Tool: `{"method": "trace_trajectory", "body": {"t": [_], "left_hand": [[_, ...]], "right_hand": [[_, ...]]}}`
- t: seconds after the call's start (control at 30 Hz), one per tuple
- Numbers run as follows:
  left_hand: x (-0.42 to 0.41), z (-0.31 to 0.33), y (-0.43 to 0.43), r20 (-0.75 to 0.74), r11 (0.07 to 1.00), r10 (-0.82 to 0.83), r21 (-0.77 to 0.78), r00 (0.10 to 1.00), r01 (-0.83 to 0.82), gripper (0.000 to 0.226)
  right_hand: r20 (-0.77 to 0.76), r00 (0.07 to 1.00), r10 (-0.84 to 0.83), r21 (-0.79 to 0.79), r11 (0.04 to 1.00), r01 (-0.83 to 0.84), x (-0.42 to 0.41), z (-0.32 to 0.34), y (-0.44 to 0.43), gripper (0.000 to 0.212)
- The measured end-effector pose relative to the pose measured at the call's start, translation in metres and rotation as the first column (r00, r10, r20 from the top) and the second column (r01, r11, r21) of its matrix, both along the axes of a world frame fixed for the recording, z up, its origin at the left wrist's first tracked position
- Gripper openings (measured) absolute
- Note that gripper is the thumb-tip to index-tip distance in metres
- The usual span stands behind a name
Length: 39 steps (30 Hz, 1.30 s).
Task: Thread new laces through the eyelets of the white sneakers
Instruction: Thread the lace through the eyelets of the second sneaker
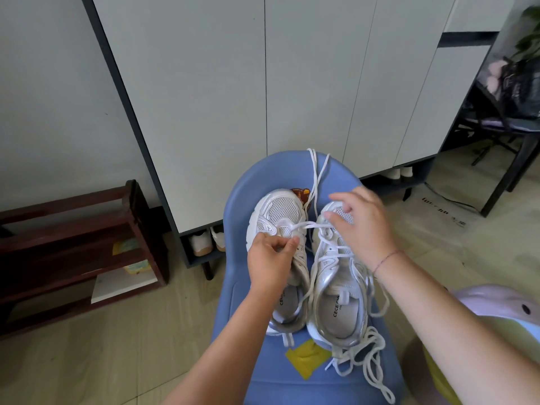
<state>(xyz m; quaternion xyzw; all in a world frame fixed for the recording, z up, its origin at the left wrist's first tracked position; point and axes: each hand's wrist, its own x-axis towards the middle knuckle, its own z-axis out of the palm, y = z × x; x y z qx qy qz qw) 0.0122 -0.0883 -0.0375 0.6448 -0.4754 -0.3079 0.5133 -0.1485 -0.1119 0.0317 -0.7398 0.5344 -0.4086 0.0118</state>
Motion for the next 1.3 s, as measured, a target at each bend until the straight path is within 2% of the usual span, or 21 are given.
{"method": "trace_trajectory", "body": {"t": [0.1,0.2,0.33,0.4,0.57,0.7,0.83,0.97,1.03,1.1,1.17,1.23,1.3], "left_hand": [[0.001,0.001,0.0,0.019,1.0,-0.015,-0.01,1.0,0.015,0.021],[0.002,0.002,0.001,0.011,1.0,-0.022,-0.018,1.0,0.022,0.021],[0.001,0.002,0.001,0.033,1.0,-0.016,-0.022,0.999,0.017,0.023],[0.0,0.002,0.0,0.031,1.0,-0.009,-0.025,0.999,0.01,0.021],[-0.001,0.0,-0.002,0.031,1.0,0.009,-0.009,0.999,-0.009,0.025],[0.0,0.0,-0.002,0.001,1.0,0.013,0.0,1.0,-0.013,0.027],[-0.001,0.002,0.001,-0.012,1.0,0.013,0.017,1.0,-0.013,0.025],[-0.003,0.004,0.003,0.001,1.0,-0.016,0.018,1.0,0.016,0.033],[-0.003,0.006,0.003,0.025,1.0,-0.004,0.02,1.0,0.004,0.032],[-0.002,0.005,0.003,0.022,1.0,-0.01,0.016,1.0,0.01,0.033],[-0.001,0.004,0.003,0.01,1.0,-0.025,0.015,1.0,0.024,0.036],[0.0,0.003,0.001,0.003,0.999,-0.029,0.02,1.0,0.029,0.034],[0.0,0.002,0.0,0.015,0.999,-0.024,0.024,1.0,0.023,0.031]], "right_hand": [[-0.187,0.976,0.112,0.072,0.992,-0.1,0.024,-0.006,-0.006,0.01],[-0.31,0.945,0.106,0.161,0.985,-0.057,0.034,-0.01,-0.012,0.013],[-0.388,0.92,0.06,0.17,0.986,0.007,0.033,-0.011,-0.017,0.021],[-0.394,0.917,0.067,0.203,0.979,0.016,0.032,-0.01,-0.018,0.018],[-0.216,0.973,0.08,0.141,0.989,-0.049,0.026,-0.014,-0.015,0.008],[-0.028,0.997,-0.067,0.067,0.995,0.069,0.006,-0.005,-0.017,0.008],[0.296,0.939,-0.176,-0.042,0.98,0.197,-0.024,0.029,-0.021,0.009],[0.438,0.879,-0.187,-0.088,0.964,0.249,-0.034,0.051,-0.014,0.005],[0.357,0.923,-0.143,0.029,0.989,0.142,-0.025,0.049,-0.009,0.005],[0.146,0.985,-0.096,0.235,0.97,0.059,-0.015,0.04,-0.005,0.003],[0.006,0.999,-0.048,0.359,0.933,0.043,-0.005,0.031,-0.004,0.023],[-0.004,1.0,-0.01,0.394,0.919,0.011,0.006,0.026,-0.005,0.038],[-0.027,0.999,0.031,0.383,0.924,-0.018,0.018,0.021,-0.005,0.037]]}}
